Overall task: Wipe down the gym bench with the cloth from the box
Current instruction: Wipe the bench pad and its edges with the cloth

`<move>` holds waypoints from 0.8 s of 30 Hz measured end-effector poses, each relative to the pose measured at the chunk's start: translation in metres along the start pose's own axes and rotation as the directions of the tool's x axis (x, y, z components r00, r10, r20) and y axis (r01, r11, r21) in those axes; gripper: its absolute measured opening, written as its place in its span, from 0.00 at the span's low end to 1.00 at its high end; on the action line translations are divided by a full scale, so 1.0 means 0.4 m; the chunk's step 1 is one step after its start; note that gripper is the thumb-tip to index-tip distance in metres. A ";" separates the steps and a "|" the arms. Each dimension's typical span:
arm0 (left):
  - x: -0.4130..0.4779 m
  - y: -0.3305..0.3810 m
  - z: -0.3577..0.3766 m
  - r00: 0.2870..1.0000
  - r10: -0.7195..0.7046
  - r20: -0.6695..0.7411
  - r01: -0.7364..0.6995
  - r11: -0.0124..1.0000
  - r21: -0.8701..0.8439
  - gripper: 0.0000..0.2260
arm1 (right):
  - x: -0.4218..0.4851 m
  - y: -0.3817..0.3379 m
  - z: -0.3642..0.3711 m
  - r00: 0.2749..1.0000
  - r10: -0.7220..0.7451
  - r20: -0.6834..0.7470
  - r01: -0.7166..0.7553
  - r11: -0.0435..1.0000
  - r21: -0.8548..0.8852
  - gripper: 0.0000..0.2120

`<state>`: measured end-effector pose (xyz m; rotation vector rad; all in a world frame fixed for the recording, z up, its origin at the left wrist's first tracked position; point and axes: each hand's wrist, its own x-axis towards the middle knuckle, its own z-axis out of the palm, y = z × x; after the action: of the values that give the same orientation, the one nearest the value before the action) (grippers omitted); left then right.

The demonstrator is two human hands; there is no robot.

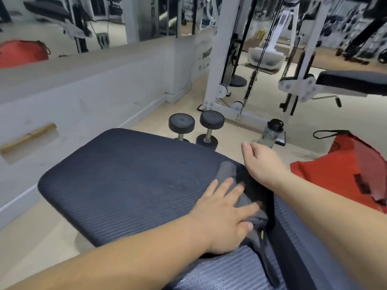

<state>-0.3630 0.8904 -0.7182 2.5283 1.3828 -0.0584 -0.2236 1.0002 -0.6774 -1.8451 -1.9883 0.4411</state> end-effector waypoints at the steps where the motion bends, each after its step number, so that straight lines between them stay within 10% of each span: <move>1: -0.026 -0.001 0.001 0.998 0.065 0.020 -0.065 0.998 0.006 0.23 | 0.001 -0.005 -0.001 1.000 -0.006 0.013 0.006 1.000 0.002 0.24; 15: 0.261 -0.280 -0.095 0.979 -0.198 -0.051 0.201 0.978 0.055 0.25 | 0.052 0.028 0.057 0.994 -0.071 -0.085 0.071 0.997 -0.009 0.20; 24: 0.086 -0.648 -0.159 0.836 -0.546 -0.053 0.547 0.837 -0.003 0.26 | 0.033 -0.189 0.152 0.959 -0.283 -0.001 0.281 0.952 0.124 0.20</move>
<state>-0.5659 1.0674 -0.7155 2.0662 2.0894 -0.1076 -0.3198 1.0093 -0.6931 -1.4589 -2.1424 0.4814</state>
